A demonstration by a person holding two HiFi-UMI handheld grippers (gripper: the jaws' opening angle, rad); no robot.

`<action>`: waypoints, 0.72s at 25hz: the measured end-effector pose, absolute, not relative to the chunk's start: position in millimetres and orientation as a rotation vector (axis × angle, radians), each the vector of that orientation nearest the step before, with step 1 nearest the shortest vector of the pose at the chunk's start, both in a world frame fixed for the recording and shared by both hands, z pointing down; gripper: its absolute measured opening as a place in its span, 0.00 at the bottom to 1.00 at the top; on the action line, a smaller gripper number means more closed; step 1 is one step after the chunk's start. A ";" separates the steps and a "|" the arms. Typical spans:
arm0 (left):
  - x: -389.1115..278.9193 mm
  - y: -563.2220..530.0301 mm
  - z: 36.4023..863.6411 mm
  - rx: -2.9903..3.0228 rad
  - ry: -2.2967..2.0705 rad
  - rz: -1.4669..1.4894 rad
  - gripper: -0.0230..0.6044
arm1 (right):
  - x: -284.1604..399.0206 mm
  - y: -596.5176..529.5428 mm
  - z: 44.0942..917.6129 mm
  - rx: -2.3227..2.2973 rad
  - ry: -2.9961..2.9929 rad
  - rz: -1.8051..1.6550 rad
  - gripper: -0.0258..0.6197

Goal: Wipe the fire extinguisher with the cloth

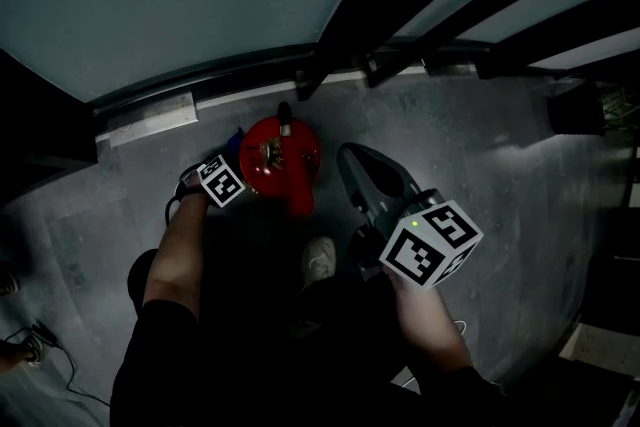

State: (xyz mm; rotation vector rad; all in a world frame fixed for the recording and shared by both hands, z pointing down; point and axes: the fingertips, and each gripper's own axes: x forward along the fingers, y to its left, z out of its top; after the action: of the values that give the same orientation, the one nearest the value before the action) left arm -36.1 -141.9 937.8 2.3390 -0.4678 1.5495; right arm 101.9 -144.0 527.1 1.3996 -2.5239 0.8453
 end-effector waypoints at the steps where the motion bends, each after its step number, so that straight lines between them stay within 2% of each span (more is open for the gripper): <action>1: -36.9 -138.2 936.9 2.335 -0.462 1.545 0.15 | 101.1 -145.1 526.9 1.402 -2.525 0.852 0.04; 7: -56.0 -134.1 883.3 2.362 -0.678 1.332 0.15 | 99.8 -155.6 526.6 1.434 -2.529 0.848 0.04; 13: -77.3 -153.8 743.3 2.518 -1.049 0.997 0.15 | 105.9 -171.8 535.7 1.493 -2.500 0.859 0.04; 18: -69.8 -137.5 639.7 2.646 -1.130 0.794 0.15 | 97.0 -180.6 542.3 1.481 -2.495 0.896 0.04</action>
State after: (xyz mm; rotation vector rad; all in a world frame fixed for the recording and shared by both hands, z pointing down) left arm -69.8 -137.5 639.7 2.6457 -1.1295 0.7944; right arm 97.0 -180.6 542.3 1.4811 -2.4948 0.8958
